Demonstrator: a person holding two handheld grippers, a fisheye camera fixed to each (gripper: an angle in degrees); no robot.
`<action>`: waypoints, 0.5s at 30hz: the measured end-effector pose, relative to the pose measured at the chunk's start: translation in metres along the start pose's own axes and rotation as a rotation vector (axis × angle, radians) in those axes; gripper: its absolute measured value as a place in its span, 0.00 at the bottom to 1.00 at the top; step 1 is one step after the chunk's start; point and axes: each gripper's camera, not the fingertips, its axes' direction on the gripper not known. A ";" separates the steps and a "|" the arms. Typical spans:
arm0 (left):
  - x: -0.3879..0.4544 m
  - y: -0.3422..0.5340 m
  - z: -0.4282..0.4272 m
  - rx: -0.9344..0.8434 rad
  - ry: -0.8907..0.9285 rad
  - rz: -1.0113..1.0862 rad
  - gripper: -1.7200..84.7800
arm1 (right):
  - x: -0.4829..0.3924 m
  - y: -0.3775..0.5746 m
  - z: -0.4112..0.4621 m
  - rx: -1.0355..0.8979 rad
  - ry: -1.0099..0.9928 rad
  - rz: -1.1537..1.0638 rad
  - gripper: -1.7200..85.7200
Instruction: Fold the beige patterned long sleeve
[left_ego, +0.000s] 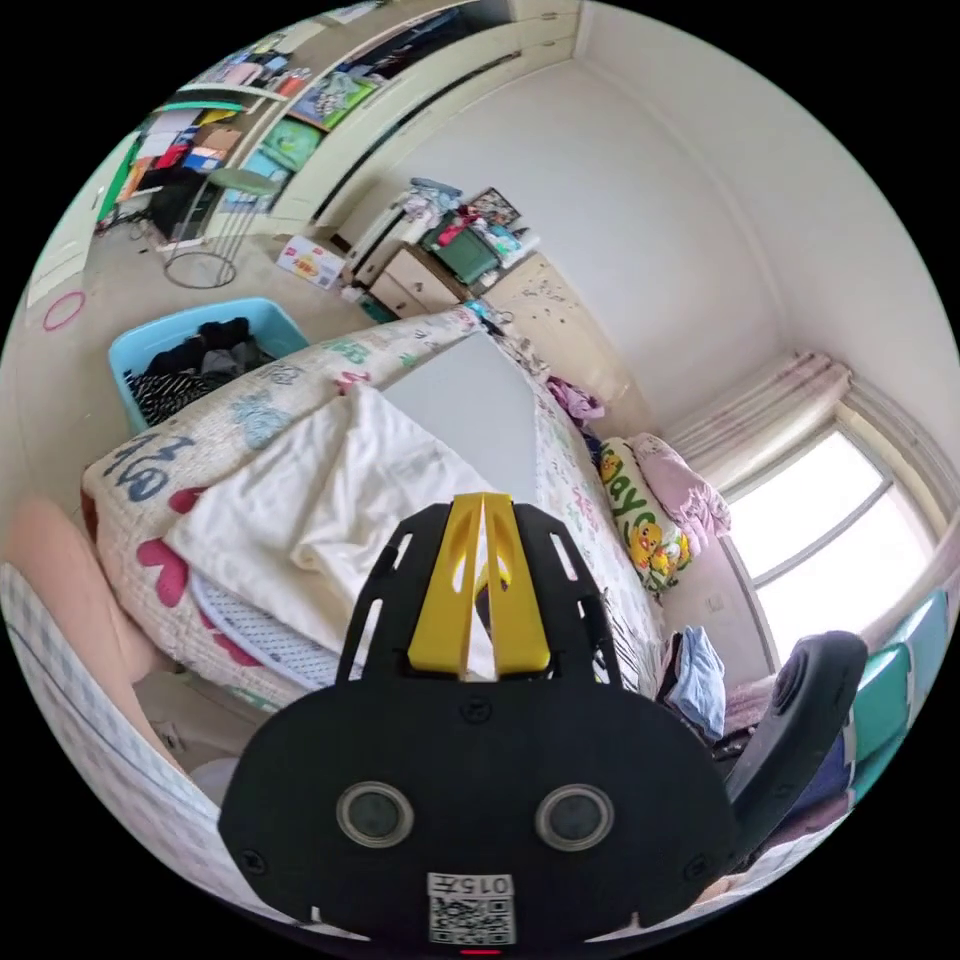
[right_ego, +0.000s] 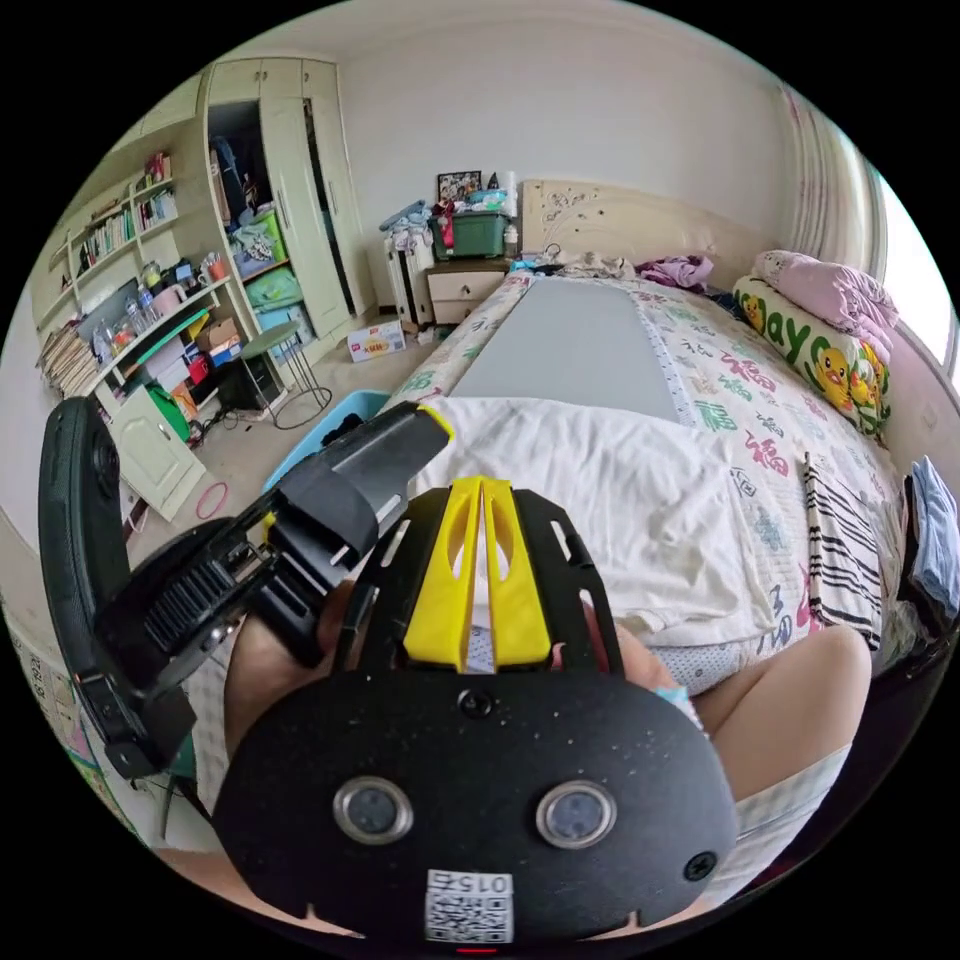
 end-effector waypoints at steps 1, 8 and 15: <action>0.008 0.001 0.003 -0.003 0.006 0.021 0.01 | 0.018 0.002 -0.001 0.029 -0.005 0.020 0.01; 0.067 0.019 0.015 -0.086 0.087 0.261 0.01 | 0.081 0.030 -0.011 0.116 -0.154 -0.092 0.02; 0.057 0.035 -0.029 -0.140 0.284 0.324 0.01 | 0.073 0.079 -0.029 0.234 -0.099 -0.212 0.02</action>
